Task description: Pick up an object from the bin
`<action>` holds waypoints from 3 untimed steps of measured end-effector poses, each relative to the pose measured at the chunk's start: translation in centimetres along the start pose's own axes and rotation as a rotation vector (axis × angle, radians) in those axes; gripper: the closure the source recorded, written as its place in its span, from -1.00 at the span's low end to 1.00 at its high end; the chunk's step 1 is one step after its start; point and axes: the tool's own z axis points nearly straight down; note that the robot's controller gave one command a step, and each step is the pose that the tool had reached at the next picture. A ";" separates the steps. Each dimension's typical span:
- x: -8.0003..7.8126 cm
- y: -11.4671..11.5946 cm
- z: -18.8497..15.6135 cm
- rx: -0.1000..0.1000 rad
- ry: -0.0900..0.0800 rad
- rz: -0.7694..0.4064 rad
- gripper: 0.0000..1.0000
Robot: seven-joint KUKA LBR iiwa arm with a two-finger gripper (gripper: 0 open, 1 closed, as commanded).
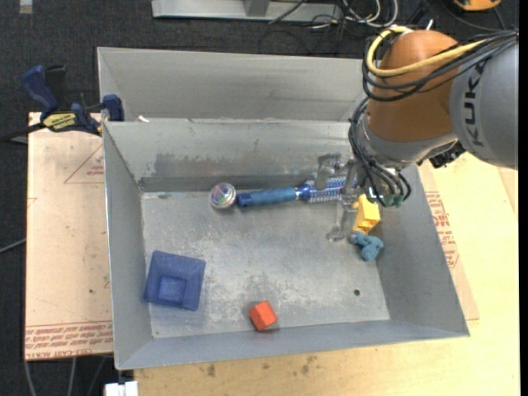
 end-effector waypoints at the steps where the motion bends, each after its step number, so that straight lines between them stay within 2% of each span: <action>1: 0.0 -6.0 6.7 0.001 -0.002 0.119 -1.00; 2: 0.3 -12.6 9.7 -0.007 -0.007 0.348 -1.00; 3: 0.4 -12.8 9.6 -0.002 -0.007 0.348 1.00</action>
Offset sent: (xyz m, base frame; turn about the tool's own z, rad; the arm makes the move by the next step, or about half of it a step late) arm 0.0008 -0.0575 -0.0631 0.1144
